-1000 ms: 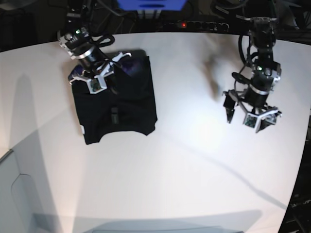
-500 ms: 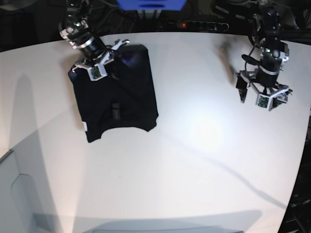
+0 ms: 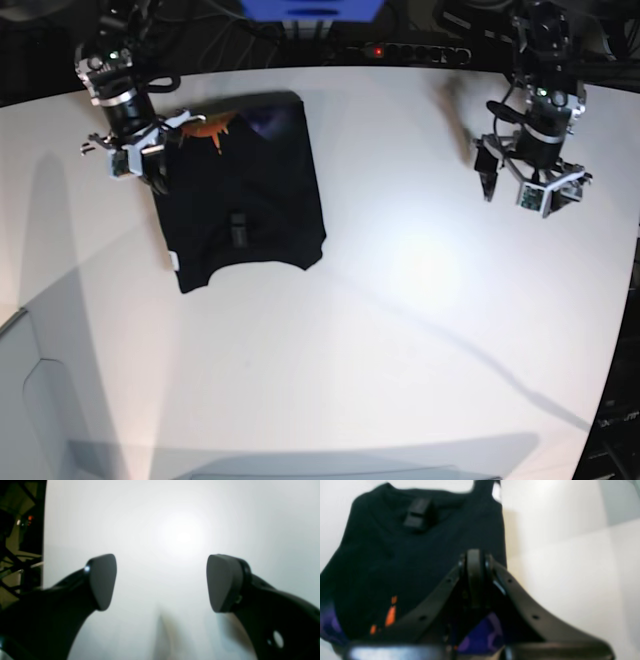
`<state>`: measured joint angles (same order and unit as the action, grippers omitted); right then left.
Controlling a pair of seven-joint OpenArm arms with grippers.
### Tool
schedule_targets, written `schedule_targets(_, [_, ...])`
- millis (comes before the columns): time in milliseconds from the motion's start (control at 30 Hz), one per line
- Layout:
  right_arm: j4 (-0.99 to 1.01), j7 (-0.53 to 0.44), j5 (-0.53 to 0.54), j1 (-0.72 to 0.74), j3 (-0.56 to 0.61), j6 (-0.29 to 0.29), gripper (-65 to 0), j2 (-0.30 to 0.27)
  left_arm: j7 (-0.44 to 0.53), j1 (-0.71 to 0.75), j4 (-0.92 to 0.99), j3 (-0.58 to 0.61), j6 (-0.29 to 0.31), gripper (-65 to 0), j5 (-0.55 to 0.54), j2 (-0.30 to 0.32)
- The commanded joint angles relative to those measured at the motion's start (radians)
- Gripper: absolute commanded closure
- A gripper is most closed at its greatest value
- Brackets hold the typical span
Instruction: Fold the T-shirt properly
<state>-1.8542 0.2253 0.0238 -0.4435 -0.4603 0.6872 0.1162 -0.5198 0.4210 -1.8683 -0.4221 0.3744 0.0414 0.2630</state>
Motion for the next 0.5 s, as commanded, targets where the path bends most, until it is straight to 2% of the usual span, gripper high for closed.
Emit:
schedule_targets(0, [0.014, -0.025, 0.017, -0.002, -0.015, 0.011, -1.1, -0.003, 0.022, 0.005, -0.018, -0.004, -0.007, -54.1, 0.001, 0.008])
schedule_targets(167, [0.093, -0.028, 0.020, 0.001, -0.024, 0.011, -1.1, -0.005, 0.022, 0.029, -0.018, -0.004, -0.007, -54.1, 0.001, 0.008])
schedule_targets(300, [0.072, -0.028, 0.021, -0.010, -0.028, 0.011, -1.0, -0.005, 0.022, 0.062, -0.018, -0.004, -0.007, -54.1, -0.001, 0.008])
schedule_targets(400, [-0.008, -0.028, 0.104, -0.024, -0.094, 0.011, -1.0, 0.004, 0.022, 0.108, -0.020, -0.004, -0.005, -54.0, -0.002, 0.003])
schedule_targets(467, [-0.060, -0.019, 0.176, -0.036, -0.144, 0.011, -1.0, 0.004, 0.022, 0.141, -0.026, -0.011, -0.005, -54.0, -0.045, -0.012])
